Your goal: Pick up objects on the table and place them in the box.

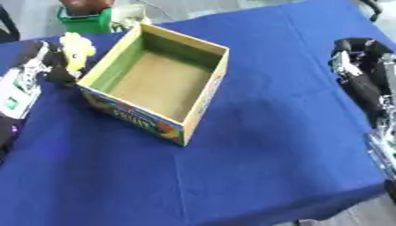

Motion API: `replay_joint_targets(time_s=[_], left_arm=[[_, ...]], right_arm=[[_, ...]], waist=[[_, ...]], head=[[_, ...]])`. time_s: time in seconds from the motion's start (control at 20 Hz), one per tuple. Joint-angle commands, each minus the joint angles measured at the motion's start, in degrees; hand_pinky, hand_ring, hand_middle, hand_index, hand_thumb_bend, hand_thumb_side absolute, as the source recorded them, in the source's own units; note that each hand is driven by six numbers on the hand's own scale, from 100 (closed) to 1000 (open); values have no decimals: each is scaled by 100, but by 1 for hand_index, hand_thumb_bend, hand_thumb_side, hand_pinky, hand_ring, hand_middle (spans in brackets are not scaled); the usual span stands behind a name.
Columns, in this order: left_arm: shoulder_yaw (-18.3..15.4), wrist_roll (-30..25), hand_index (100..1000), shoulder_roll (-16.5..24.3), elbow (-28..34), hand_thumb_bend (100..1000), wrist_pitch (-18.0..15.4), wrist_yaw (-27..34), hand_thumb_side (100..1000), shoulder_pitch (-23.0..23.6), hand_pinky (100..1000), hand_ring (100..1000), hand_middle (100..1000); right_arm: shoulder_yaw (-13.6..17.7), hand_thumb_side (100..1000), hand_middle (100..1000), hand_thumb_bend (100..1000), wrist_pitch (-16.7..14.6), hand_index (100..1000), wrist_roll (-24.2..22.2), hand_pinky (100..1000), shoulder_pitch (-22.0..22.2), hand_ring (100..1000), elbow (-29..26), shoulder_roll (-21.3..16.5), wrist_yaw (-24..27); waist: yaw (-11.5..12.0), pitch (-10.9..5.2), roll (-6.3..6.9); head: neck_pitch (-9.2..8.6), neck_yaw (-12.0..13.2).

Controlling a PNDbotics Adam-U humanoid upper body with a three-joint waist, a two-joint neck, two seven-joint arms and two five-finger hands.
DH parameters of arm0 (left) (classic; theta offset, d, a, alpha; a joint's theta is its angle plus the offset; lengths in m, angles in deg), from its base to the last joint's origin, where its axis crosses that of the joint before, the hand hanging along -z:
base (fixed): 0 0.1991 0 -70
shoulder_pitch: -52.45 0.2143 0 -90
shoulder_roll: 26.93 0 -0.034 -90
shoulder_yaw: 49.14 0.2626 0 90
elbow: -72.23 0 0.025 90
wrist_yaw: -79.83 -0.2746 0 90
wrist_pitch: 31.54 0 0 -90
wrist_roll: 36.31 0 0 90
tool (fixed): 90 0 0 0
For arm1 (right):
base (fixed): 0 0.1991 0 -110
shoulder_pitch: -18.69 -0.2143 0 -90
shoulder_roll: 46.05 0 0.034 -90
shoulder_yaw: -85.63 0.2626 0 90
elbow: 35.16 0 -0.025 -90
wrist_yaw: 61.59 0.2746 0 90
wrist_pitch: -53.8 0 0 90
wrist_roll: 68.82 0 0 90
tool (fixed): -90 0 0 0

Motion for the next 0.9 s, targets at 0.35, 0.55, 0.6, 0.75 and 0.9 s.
replay_joint_targets(time_s=[0.35, 0.55, 0.6, 0.75, 0.9], left_arm=[[3, 628, 209, 197, 173, 439, 96, 303, 100, -97, 168, 162, 116], [5, 701, 206, 243, 323, 443, 88, 525, 100, -108, 168, 158, 112], [6, 696, 206, 261, 380, 443, 80, 595, 100, -112, 168, 158, 112], [28, 660, 203, 334, 610, 446, 53, 815, 100, -128, 162, 155, 109], [75, 553, 203, 427, 935, 449, 27, 1048, 100, -137, 161, 155, 108]], right_arm=[[73, 493, 587, 100, 0, 694, -20, 600, -19, 591, -47, -148, 26], [73, 497, 588, 100, 0, 694, -23, 600, -4, 592, -36, -140, 24], [72, 498, 588, 100, 0, 694, -26, 601, 2, 592, -34, -139, 24], [81, 497, 589, 100, -3, 694, -27, 601, 15, 592, -31, -141, 19], [89, 498, 589, 100, -2, 694, -28, 601, 32, 592, -27, -145, 14]], waist=[[43, -144, -79], [75, -159, -88], [84, -164, -90], [112, -179, -99], [143, -194, -108]], head=[[22, -30], [28, -47], [32, -56], [34, -80], [34, -102]])
